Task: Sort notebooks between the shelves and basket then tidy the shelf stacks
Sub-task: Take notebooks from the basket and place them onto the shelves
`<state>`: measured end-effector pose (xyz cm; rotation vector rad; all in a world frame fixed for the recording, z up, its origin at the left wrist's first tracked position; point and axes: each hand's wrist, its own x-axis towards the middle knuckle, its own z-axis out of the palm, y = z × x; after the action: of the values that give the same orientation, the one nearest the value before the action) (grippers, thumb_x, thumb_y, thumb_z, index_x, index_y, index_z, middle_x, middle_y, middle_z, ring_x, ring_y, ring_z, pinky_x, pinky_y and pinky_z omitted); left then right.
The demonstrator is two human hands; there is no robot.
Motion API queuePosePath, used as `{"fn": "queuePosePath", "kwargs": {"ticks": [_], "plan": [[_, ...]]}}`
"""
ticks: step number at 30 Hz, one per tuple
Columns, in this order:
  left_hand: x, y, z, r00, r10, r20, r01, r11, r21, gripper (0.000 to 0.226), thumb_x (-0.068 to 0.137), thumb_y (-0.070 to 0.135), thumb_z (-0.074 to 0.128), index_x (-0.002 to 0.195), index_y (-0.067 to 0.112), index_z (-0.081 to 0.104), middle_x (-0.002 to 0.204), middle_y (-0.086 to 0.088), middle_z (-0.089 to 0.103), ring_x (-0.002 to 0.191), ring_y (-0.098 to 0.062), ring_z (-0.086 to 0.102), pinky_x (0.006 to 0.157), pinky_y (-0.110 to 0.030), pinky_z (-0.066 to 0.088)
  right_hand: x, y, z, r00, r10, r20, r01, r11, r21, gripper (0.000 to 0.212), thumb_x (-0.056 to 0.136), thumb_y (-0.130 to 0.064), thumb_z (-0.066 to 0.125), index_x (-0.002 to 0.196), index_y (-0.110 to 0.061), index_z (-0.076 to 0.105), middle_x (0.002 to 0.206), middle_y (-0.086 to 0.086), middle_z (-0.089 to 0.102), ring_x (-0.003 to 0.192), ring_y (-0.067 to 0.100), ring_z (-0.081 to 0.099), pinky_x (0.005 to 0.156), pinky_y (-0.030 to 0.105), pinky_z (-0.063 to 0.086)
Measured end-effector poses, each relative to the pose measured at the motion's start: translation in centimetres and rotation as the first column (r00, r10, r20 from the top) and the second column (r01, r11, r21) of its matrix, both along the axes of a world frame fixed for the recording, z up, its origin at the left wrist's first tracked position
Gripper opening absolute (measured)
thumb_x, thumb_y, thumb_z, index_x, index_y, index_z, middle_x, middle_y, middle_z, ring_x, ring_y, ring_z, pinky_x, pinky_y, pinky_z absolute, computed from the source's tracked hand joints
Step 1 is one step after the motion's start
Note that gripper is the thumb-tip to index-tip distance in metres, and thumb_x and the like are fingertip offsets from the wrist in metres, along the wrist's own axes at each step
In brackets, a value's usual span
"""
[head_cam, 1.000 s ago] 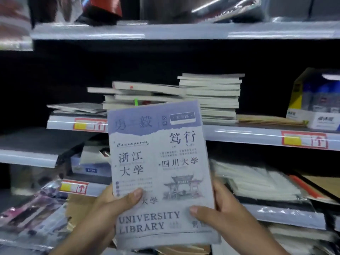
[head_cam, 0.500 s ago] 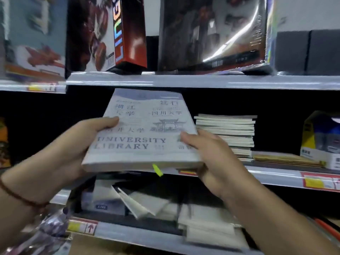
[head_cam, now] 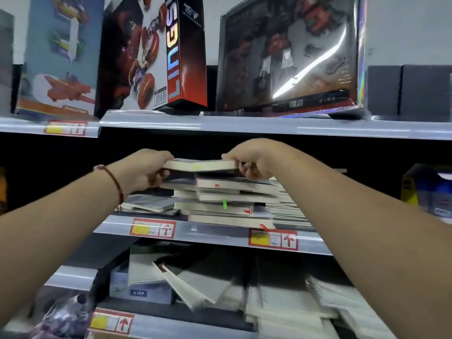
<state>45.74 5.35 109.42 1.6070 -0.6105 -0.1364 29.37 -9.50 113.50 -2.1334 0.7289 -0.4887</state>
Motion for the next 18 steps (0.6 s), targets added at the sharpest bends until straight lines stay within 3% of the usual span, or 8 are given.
{"fn": "queuePosePath", "kwargs": {"ticks": [2,4,6,10,13,16,18], "plan": [[1.3,-0.8,-0.7,0.972,0.097,0.214,-0.126,0.983,0.131,0.023,0.098,0.029,0.055,0.085,0.011,0.062,0.061,-0.005,0.046,0.043,-0.014,0.037,0.039,-0.017,0.028,1.0,-0.4,-0.5,0.99,-0.055,-0.129,0.019,0.965,-0.263,0.028,0.098,-0.033,0.058,0.083,-0.009,0.057,0.067,0.004,0.044,0.057,0.014,0.04,0.056,0.025,0.036],[2.2,-1.2,-1.4,0.894,0.148,0.424,-0.248,0.949,0.192,0.035,0.098,0.036,0.055,0.076,0.01,0.066,0.059,-0.006,0.05,0.05,-0.02,0.044,0.049,-0.024,0.035,1.9,-0.7,-1.4,0.987,-0.121,-0.108,0.055,0.875,-0.481,0.028,0.099,-0.033,0.055,0.09,-0.007,0.061,0.081,0.008,0.055,0.074,0.023,0.053,0.069,0.029,0.041],[2.8,-1.4,-1.9,0.841,0.156,0.518,-0.305,0.928,0.215,0.043,0.098,0.04,0.051,0.071,0.009,0.064,0.061,-0.007,0.055,0.059,-0.024,0.053,0.06,-0.029,0.04,2.6,-1.3,-2.2,0.987,-0.151,-0.053,0.096,0.822,-0.562,0.036,0.099,-0.036,0.051,0.082,-0.006,0.059,0.085,0.006,0.058,0.089,0.028,0.059,0.075,0.029,0.041],[3.6,-1.4,-2.6,0.835,0.127,0.536,-0.301,0.92,0.251,0.05,0.099,0.046,0.047,0.086,0.004,0.071,0.07,-0.019,0.065,0.071,-0.034,0.064,0.07,-0.036,0.051,3.1,-2.3,-2.7,0.988,-0.146,-0.045,0.096,0.82,-0.564,0.043,0.099,-0.041,0.048,0.068,-0.012,0.052,0.078,0.005,0.056,0.084,0.028,0.058,0.074,0.03,0.041],[3.7,-1.2,-2.9,0.843,0.103,0.528,-0.261,0.937,0.234,0.058,0.099,0.053,0.044,0.086,0.001,0.068,0.063,-0.012,0.056,0.063,-0.026,0.057,0.066,-0.034,0.045,2.8,-2.2,-2.6,0.991,-0.119,-0.054,0.066,0.815,-0.575,0.041,0.1,-0.042,0.046,0.074,-0.011,0.055,0.077,0.003,0.055,0.086,0.027,0.056,0.078,0.03,0.042],[3.4,-0.7,-3.8,0.847,0.102,0.522,-0.221,0.96,0.17,0.051,0.1,0.058,0.037,0.105,0.014,0.064,0.085,-0.003,0.063,0.073,-0.02,0.057,0.065,-0.033,0.042,1.8,-1.5,-2.9,0.996,-0.089,-0.031,0.052,0.79,-0.611,0.044,0.1,-0.043,0.047,0.068,-0.013,0.053,0.074,0.003,0.055,0.082,0.026,0.057,0.071,0.031,0.044],[2.7,0.2,-4.9,0.833,0.201,0.515,-0.266,0.962,0.054,0.05,0.098,0.06,0.039,0.123,0.02,0.054,0.096,-0.003,0.066,0.076,-0.018,0.058,0.064,-0.033,0.042,0.5,-0.7,-3.6,0.996,-0.07,0.054,0.088,0.726,-0.682,0.037,0.098,-0.043,0.05,0.08,-0.014,0.064,0.084,0.003,0.065,0.083,0.023,0.061,0.073,0.033,0.051]]}}
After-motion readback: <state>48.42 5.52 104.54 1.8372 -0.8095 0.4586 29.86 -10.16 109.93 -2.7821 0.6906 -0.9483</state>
